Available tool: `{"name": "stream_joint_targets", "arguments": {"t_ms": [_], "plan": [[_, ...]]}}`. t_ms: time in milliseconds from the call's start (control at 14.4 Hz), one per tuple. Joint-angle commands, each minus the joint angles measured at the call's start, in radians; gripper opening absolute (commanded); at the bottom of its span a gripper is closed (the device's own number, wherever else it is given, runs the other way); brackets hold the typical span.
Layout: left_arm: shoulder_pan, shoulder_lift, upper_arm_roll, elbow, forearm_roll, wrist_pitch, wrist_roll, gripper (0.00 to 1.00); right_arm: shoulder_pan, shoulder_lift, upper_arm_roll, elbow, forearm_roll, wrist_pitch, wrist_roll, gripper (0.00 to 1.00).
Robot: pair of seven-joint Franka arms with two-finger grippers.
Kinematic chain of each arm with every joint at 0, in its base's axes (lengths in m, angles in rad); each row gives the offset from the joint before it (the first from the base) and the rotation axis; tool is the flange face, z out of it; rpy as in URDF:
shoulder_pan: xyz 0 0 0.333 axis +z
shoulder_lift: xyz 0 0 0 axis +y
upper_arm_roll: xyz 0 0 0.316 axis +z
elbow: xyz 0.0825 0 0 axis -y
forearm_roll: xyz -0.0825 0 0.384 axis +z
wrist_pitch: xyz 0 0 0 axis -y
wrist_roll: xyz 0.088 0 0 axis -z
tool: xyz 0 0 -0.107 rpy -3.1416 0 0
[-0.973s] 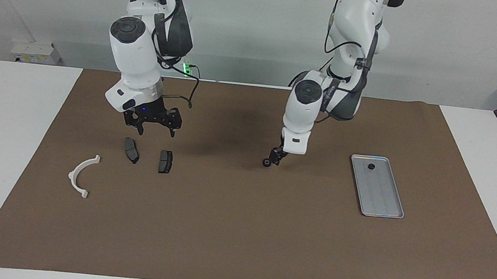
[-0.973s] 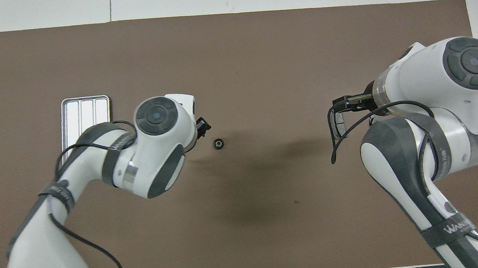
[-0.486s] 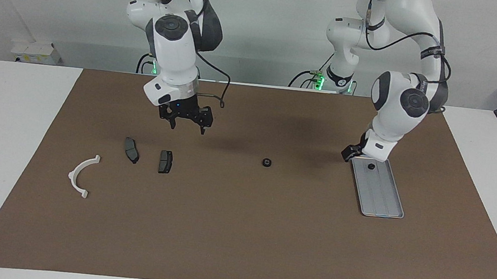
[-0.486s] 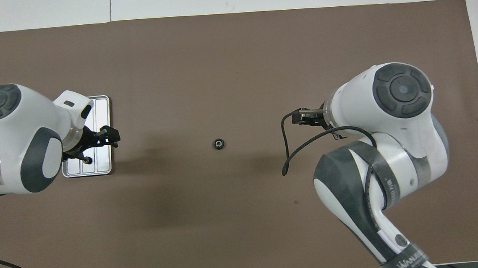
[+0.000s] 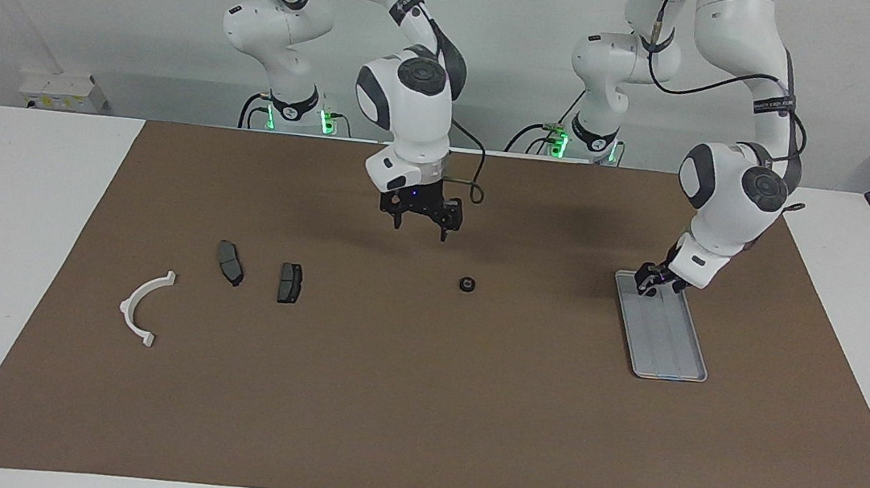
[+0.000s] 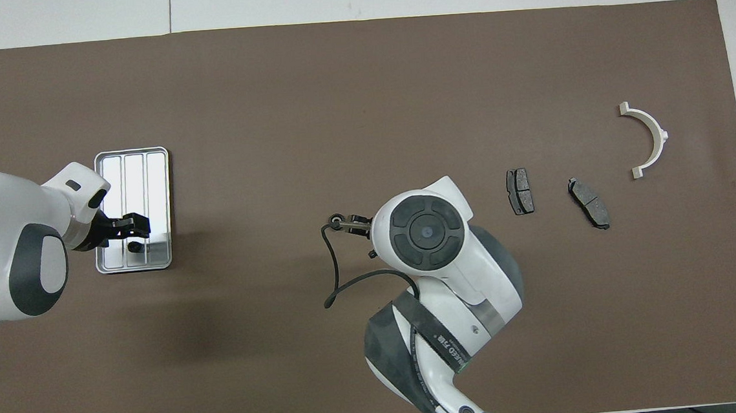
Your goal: Place bearing gear from tray to pile
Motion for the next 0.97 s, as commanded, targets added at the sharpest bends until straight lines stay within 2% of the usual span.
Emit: {"name": "stream_joint_targets", "arguments": {"t_ms": [0,69,139,278,556,903], "plan": [[0.014,-0.039,-0.011,-0.066,-0.001,0.05,0.014,0.75,0.035,0.076,-0.005,0.067,0.008,0.018,0.059,1.0],[0.014,-0.039,-0.01,-0.069,-0.001,0.051,0.014,0.68,0.064,0.137,-0.008,0.129,-0.004,0.009,0.114,1.0],[0.014,-0.039,-0.01,-0.072,-0.001,0.051,0.016,0.66,0.084,0.205,-0.013,0.207,-0.013,-0.002,0.169,1.0],[0.02,-0.041,-0.01,-0.09,-0.001,0.056,0.014,0.65,0.099,0.301,-0.01,0.366,-0.074,-0.099,0.203,1.0],[0.021,-0.038,-0.011,-0.099,-0.001,0.07,0.0,0.62,0.093,0.386,-0.011,0.402,-0.107,-0.077,0.206,1.0],[0.021,-0.038,-0.011,-0.107,-0.001,0.073,0.0,0.58,0.073,0.434,-0.016,0.416,-0.11,-0.051,0.208,1.0]]}}
